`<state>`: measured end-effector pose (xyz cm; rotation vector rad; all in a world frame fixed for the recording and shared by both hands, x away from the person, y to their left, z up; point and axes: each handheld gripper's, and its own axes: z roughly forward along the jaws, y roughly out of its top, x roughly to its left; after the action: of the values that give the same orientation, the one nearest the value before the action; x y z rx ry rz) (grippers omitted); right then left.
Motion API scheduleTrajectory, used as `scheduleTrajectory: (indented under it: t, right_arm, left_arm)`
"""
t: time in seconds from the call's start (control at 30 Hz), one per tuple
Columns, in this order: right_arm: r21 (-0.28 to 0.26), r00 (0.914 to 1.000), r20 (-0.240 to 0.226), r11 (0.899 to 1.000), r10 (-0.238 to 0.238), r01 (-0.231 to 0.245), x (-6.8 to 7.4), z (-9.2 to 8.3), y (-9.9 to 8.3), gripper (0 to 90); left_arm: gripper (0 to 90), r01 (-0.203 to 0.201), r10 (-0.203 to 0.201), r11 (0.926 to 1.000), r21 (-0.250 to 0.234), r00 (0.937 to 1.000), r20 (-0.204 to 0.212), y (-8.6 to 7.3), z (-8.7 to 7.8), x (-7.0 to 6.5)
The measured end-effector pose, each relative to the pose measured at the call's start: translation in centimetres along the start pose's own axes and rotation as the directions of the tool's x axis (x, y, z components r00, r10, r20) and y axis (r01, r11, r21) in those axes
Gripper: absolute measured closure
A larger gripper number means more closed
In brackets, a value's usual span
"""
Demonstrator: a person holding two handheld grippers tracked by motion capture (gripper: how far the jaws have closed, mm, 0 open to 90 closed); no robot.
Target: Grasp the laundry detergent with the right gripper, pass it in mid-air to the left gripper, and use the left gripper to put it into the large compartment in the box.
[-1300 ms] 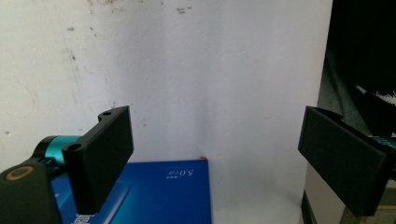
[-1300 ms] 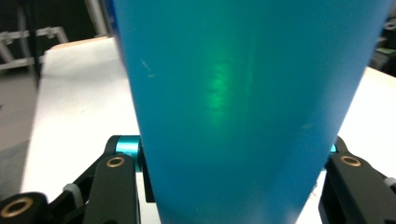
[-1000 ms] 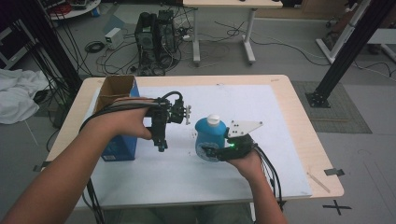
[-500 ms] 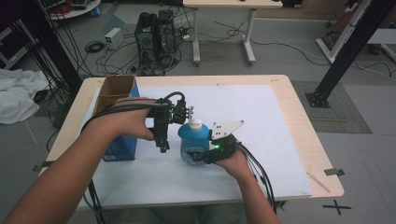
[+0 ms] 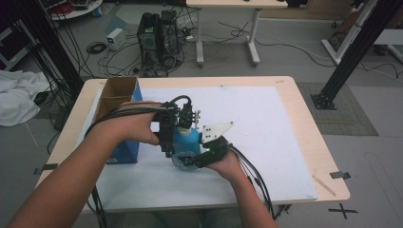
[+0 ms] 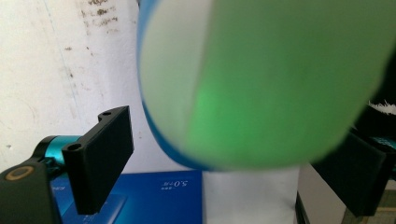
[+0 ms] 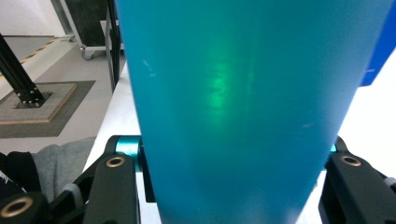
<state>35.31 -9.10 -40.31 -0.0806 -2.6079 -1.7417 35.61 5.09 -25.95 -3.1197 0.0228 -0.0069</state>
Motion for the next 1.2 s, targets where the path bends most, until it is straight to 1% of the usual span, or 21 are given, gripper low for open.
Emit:
scheduleTrajectory:
  t: [0.03,0.07,0.1,0.13,0.3,0.33,0.5,0.53,0.57,0.6,0.63,0.67,0.7,0.77,0.8,0.9,0.93,1.07,1.13,1.17,1.2]
  right_arm:
    - [0.000,1.0000,-0.003,1.000,-0.002,0.002,0.0,0.2,0.1,44.2]
    - [-0.005,0.9998,-0.002,1.000,-0.022,0.022,0.0,0.5,0.1,44.2]
    - [-0.003,0.9996,-0.001,1.000,-0.027,0.027,-0.1,0.6,0.2,44.3]
    - [-0.011,0.9996,-0.005,1.000,-0.029,0.029,-0.1,0.8,0.2,44.3]
    - [-0.019,0.9993,-0.011,0.999,-0.035,0.035,-0.1,1.4,0.6,44.3]
    - [-0.020,0.9994,-0.010,0.999,-0.033,0.033,-0.1,1.5,0.6,44.3]
    - [-0.017,0.9989,-0.015,0.999,-0.043,0.043,-0.1,1.8,1.1,44.3]
    - [-0.041,0.9968,-0.009,0.996,-0.080,0.079,-0.3,2.1,1.1,44.3]
    - [-0.028,0.9986,-0.015,0.998,-0.051,0.051,-0.1,2.2,1.2,44.3]
    - [-0.028,0.9986,-0.015,0.998,-0.051,0.051,-0.1,2.2,1.2,44.3]
    - [-0.017,0.9994,-0.026,1.000,-0.022,0.021,0.2,2.3,1.4,44.3]
    - [-0.017,0.9994,-0.026,1.000,-0.022,0.021,0.2,2.3,1.4,44.3]
    - [-0.002,0.9993,-0.038,1.000,-0.004,0.003,0.3,2.3,1.5,44.3]
    - [-0.009,0.9993,-0.039,1.000,-0.001,0.000,0.3,2.3,1.5,44.3]
    - [-0.012,0.9994,-0.033,1.000,-0.013,0.013,0.2,2.4,1.6,44.3]
    - [-0.009,0.9989,-0.038,1.000,-0.027,0.027,0.1,2.5,1.6,44.3]
    - [-0.031,0.9984,-0.031,0.998,-0.047,0.046,0.0,2.6,1.6,44.3]
    - [-0.013,0.9992,-0.040,1.000,-0.007,0.007,0.2,2.5,1.6,44.3]
    - [-0.013,0.9991,-0.041,1.000,-0.007,0.007,0.2,2.5,1.6,44.3]
    - [-0.014,0.9992,-0.039,1.000,-0.009,0.008,0.2,2.4,1.6,44.3]
    - [-0.014,0.9992,-0.039,1.000,-0.009,0.008,0.2,2.4,1.6,44.3]
  left_arm:
    - [10.4,-0.010,0.010,0.9999,0.000,0.9999,-0.012,0.0,-0.1,0.0]
    - [10.4,-0.020,0.020,0.9998,-0.001,0.9997,-0.015,0.1,-0.1,0.1]
    - [10.4,0.001,-0.001,1.0000,0.003,1.0000,0.006,0.1,0.0,-0.1]
    - [10.4,0.003,-0.003,1.0000,0.002,1.0000,0.004,0.1,0.0,-0.1]
    - [10.4,-0.017,0.017,0.9998,-0.001,0.9998,-0.009,0.2,0.0,-0.2]
    - [10.4,-0.002,0.002,1.0000,0.001,1.0000,0.006,0.2,0.0,-0.4]
    - [10.4,-0.005,0.005,1.0000,-0.003,1.0000,0.005,0.2,0.0,-0.4]
    - [10.4,-0.006,0.006,1.0000,-0.002,1.0000,0.004,0.2,0.0,-0.4]
    - [10.4,-0.017,0.017,0.9998,-0.006,0.9998,-0.005,0.2,0.0,-0.4]
    - [10.4,-0.007,0.007,1.0000,-0.007,1.0000,-0.003,0.1,0.0,-0.5]
    - [10.4,-0.011,0.011,0.9999,-0.004,0.9999,-0.002,0.1,0.0,-0.5]
    - [10.4,-0.011,0.011,0.9999,-0.004,0.9999,-0.002,0.1,0.0,-0.5]
    - [10.4,-0.018,0.018,0.9998,-0.005,0.9998,-0.007,0.0,0.0,-0.5]
    - [10.4,-0.009,0.009,1.0000,-0.002,1.0000,-0.003,0.0,0.0,-0.6]
    - [10.5,-0.007,0.007,1.0000,-0.002,0.9999,-0.008,0.0,0.0,-0.6]
    - [10.5,-0.019,0.018,0.9998,0.000,0.9997,-0.015,-0.1,0.0,-0.5]
    - [10.6,-0.019,0.019,0.9998,0.002,0.9997,-0.017,-0.1,0.0,-0.5]
    - [10.6,-0.012,0.012,0.9999,0.009,0.9998,-0.016,-0.1,0.1,-0.6]
    - [10.8,-0.011,0.011,0.9998,0.016,0.9998,-0.016,-0.1,0.1,-0.6]
    - [11.0,-0.022,0.022,0.9997,0.013,0.9992,-0.032,0.0,0.0,-0.6]
    - [11.0,-0.023,0.024,0.9996,0.013,0.9992,-0.032,0.0,0.0,-0.6]
